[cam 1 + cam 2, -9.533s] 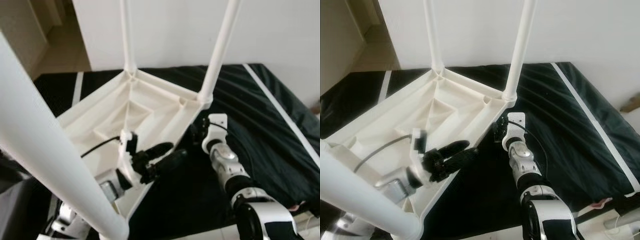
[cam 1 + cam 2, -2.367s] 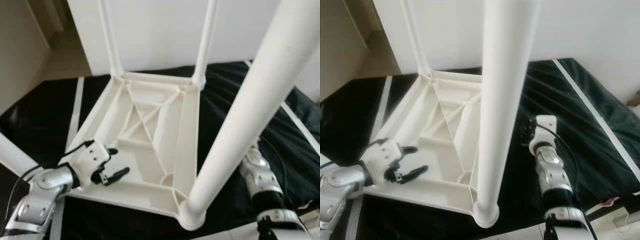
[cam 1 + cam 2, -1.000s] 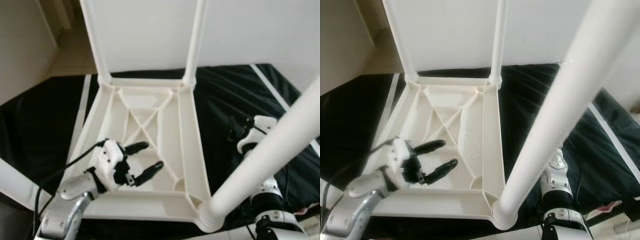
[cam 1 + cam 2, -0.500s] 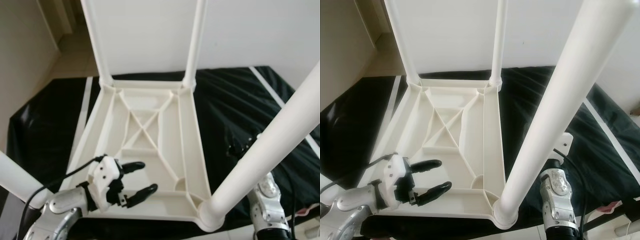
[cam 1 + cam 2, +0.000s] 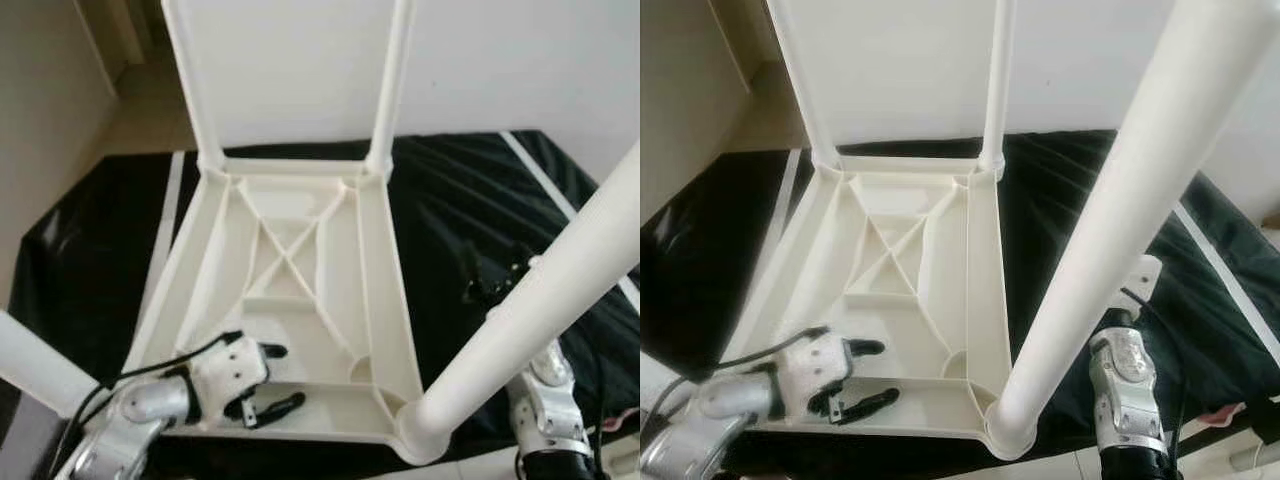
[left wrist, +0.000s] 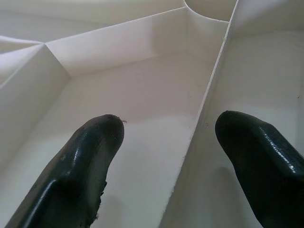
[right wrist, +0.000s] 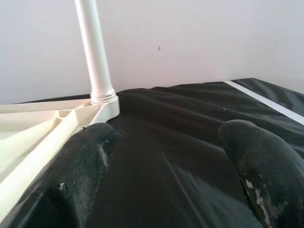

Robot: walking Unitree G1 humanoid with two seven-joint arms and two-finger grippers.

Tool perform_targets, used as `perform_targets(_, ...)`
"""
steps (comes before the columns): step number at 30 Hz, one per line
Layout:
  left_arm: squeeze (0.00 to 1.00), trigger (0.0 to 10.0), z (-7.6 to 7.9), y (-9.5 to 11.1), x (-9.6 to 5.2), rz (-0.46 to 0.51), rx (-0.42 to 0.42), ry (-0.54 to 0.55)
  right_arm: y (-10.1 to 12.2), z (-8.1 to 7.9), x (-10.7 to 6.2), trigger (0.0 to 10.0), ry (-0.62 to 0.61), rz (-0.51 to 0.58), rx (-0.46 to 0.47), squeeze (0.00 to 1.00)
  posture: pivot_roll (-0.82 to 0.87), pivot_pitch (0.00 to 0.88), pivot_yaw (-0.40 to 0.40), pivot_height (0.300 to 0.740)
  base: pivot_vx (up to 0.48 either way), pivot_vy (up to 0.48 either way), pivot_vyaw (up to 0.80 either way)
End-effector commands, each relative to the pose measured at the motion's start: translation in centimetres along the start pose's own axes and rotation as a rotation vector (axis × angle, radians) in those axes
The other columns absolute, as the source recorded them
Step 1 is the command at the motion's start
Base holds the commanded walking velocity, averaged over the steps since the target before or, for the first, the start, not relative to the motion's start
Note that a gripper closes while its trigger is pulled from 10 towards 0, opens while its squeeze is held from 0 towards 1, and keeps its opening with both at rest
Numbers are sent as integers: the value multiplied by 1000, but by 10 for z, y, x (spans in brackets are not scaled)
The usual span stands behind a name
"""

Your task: Building children table

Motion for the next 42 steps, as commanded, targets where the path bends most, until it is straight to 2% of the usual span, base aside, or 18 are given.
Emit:
perform_targets(1,0,10000,3,-24,3,-115,-34,69,-3,1,-2,10000,-7,-16,4,0,-11,33,-18,740,0,0,0)
perform_targets(2,0,10000,-12,-25,10,-124,-30,162,-3,2,-2,10000,-11,-17,3,0,-12,34,-17,740,0,0,0)
perform_targets(6,0,10000,-24,-26,15,-134,-31,227,-3,2,-2,10000,-16,-16,3,0,-13,33,-17,740,0,0,0)
perform_targets(9,0,10000,-44,-25,29,-155,-44,330,-1,4,-1,10000,-28,-14,4,0,-22,31,-11,740,0,0,0)
perform_targets(13,0,10000,-56,-23,35,-163,-50,391,0,4,0,10000,-34,-13,3,0,-26,31,-8,740,0,0,0)
perform_targets(17,0,10000,-77,-23,44,-197,-69,518,1,8,-2,10000,-48,-21,-2,0,-34,30,-2,740,0,0,0)
perform_targets(20,0,10000,-82,-23,45,-207,-61,549,0,8,-3,10000,-49,-22,-3,0,-35,30,-1,740,0,0,0)
perform_targets(22,0,10000,-87,-25,47,-227,-88,583,0,8,-3,10000,-50,-24,-4,0,-36,30,0,740,0,0,0)
perform_targets(26,0,10000,-85,-17,51,-190,-94,571,0,8,-3,10000,-43,-30,-2,0,-34,30,1,740,0,0,0)
perform_targets(30,0,10000,-82,0,48,-50,-136,525,-2,5,-4,10000,-28,-39,4,0,-30,31,0,740,0,0,0)
perform_targets(31,0,10000,-82,0,48,-50,-136,525,-2,5,-4,10000,-28,-39,4,0,-30,31,0,740,0,0,0)
perform_targets(33,0,10000,-76,16,40,84,-171,430,-3,3,-5,10000,-17,-46,-2,0,-26,32,-3,740,0,0,0)
perform_targets(34,0,10000,-76,16,40,84,-171,430,-3,3,-5,10000,-17,-46,-2,0,-26,32,-3,740,0,0,0)
perform_targets(35,0,10000,-69,31,27,208,-227,330,-3,2,-7,10000,-17,-50,-11,0,-23,34,-5,740,0,0,0)
perform_targets(36,0,10000,-69,31,27,208,-227,330,-3,2,-7,10000,-17,-50,-11,0,-23,34,-5,740,0,0,0)
perform_targets(37,0,10000,-66,35,18,249,-244,293,-3,4,-9,10000,-41,-44,-15,0,-20,35,-7,740,0,0,0)
perform_targets(41,0,10000,-65,39,11,277,-253,270,-2,7,-11,10000,-70,-37,-18,0,-18,35,-9,740,0,0,0)
perform_targets(42,0,10000,-62,40,1,303,-258,233,-2,11,-17,10000,-118,-32,-43,0,-18,35,-9,740,0,0,0)
Point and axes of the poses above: a point about 5 cm out from each wrist's last joint towards the gripper, its own x axis pointing out of the wrist towards the gripper, its own y axis along the axis of the wrist's last joint, z = x × y, the point moved 5 cm from there along x, pointing out of the wrist towards the gripper, and after that the axes turned 9 degrees about x, right-handed, at the moved point
